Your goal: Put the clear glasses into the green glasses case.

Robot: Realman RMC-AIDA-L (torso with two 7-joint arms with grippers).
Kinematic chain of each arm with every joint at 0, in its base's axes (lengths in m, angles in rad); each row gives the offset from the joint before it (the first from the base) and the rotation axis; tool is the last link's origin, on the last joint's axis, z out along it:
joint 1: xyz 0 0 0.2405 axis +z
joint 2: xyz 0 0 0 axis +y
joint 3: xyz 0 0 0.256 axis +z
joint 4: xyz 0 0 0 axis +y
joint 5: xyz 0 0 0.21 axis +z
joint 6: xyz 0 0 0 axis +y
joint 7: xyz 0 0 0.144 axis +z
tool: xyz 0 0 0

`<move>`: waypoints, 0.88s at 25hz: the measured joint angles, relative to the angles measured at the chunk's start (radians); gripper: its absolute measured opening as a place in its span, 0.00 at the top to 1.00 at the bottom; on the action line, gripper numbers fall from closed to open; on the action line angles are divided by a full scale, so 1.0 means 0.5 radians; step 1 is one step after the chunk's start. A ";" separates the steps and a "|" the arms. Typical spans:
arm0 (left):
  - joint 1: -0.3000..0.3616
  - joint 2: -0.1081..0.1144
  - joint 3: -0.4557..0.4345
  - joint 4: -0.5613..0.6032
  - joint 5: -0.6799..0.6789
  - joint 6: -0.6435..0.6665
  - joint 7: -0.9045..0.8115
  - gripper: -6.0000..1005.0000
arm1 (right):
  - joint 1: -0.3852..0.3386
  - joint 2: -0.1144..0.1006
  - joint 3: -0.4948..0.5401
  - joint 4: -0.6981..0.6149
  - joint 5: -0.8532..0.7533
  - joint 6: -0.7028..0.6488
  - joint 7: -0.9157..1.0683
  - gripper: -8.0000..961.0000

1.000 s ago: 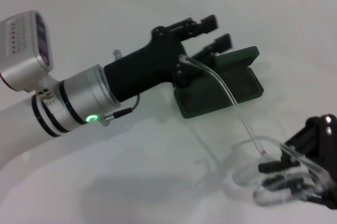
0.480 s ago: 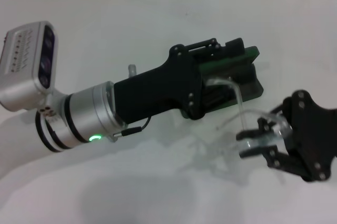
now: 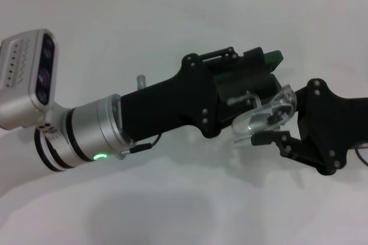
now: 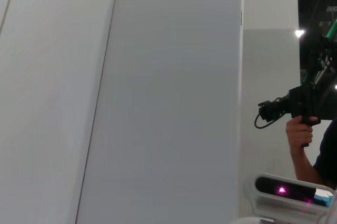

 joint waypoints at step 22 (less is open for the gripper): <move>0.095 0.019 -0.118 -0.289 -0.531 -0.027 0.245 0.51 | -0.095 -0.020 0.008 -0.284 -0.038 0.148 0.281 0.87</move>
